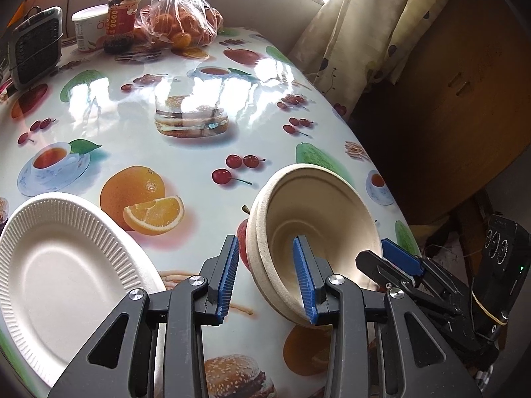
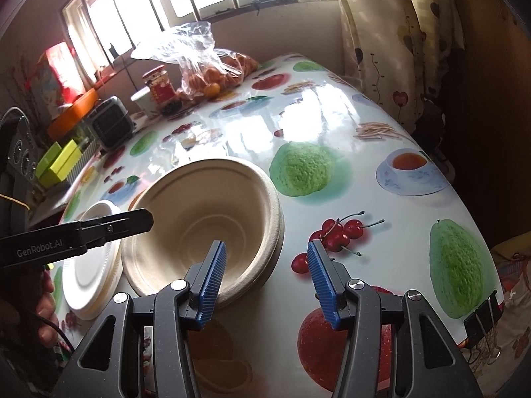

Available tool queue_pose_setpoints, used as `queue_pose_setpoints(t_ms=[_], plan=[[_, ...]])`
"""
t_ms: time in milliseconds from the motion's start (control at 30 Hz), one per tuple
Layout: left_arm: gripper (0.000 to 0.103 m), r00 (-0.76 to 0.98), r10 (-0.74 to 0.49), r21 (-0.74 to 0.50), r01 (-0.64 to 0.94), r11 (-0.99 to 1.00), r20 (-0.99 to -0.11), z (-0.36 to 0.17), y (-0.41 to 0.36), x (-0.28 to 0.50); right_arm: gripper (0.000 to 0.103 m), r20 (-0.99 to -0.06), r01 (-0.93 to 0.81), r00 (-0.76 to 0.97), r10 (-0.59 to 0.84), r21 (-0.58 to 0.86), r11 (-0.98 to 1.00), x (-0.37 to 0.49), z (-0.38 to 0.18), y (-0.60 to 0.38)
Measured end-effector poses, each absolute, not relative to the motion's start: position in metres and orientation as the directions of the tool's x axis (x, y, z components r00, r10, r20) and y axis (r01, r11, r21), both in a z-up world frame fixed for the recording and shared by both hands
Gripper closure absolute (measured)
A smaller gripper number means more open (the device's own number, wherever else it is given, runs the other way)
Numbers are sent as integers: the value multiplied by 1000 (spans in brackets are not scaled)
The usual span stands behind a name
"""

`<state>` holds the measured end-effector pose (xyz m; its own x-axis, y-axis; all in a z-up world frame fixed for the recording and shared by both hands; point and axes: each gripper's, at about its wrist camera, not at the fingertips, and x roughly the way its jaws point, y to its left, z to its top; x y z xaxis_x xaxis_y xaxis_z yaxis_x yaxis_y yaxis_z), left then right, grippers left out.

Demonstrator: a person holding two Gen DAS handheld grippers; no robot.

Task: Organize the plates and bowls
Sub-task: 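Carry the held bowls with both grippers over the white plate stack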

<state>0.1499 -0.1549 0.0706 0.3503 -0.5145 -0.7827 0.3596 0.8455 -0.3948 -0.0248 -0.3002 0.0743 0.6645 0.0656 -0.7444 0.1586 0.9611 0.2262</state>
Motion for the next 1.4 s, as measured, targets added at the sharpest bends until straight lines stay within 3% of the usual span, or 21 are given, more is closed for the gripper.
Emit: queue_pose_setpoints(t_ms=[233, 367, 633, 1400], plan=[[68, 337, -510, -394, 355, 847, -792, 65, -157, 152, 54, -747, 151, 659, 83, 240, 959, -21, 72, -299], [68, 336, -509, -393, 355, 848, -793, 65, -157, 152, 60, -749, 144, 657, 89, 241, 960, -19, 71, -297], [81, 335, -499, -382, 359, 852, -799, 63, -157, 153, 69, -751, 141, 654, 91, 240, 961, -18, 70, -296], [86, 342, -478, -359, 356, 863, -809, 62, -158, 155, 71, -753, 141, 652, 87, 234, 962, -17, 70, -295]])
